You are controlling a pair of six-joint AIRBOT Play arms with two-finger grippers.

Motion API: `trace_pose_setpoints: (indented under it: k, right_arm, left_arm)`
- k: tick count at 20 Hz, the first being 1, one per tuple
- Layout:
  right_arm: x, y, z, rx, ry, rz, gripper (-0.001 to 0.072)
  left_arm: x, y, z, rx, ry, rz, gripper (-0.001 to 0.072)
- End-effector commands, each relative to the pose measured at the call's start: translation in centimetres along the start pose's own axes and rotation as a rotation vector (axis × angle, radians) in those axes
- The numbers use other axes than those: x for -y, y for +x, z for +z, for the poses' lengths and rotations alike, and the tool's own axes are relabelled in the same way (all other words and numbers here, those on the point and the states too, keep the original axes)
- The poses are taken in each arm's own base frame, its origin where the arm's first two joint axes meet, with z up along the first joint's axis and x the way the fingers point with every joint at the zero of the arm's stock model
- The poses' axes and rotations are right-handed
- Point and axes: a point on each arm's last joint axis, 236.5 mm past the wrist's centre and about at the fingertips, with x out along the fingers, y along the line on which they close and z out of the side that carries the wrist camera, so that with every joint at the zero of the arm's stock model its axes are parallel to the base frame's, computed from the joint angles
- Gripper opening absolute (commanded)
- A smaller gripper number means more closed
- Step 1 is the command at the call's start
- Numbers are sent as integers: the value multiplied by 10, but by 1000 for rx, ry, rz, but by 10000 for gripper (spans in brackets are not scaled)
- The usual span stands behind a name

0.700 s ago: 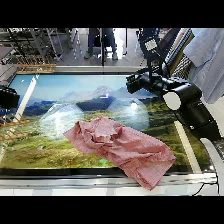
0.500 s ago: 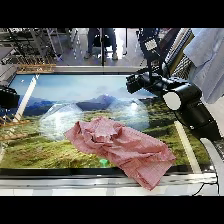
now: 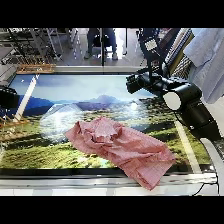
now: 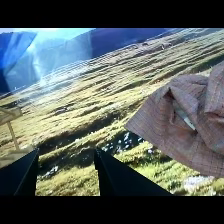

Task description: Fold the clothes and pants, and hang the long-sleeved shirts on hangers.

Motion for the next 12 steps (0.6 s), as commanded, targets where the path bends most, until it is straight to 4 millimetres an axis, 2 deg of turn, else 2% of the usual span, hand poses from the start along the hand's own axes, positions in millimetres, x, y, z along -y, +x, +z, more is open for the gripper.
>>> trace_pose_setpoints:
  k: [1, 3, 5, 12]
  right_arm:
    - [-4, 0, 1, 3, 23, 16, 508]
    - [-18, -2, 3, 7, 100, 75, 508]
    - [-23, -8, -2, -24, 116, 98, 507]
    - [-24, -14, -7, -55, 108, 103, 507]
  left_arm:
    - [2, 3, 1, -3, 1, -6, 350]
    - [2, 9, 1, -15, 3, -8, 349]
    - [4, 16, -1, -35, 4, -14, 350]
    - [7, 32, -3, -73, -14, -25, 350]
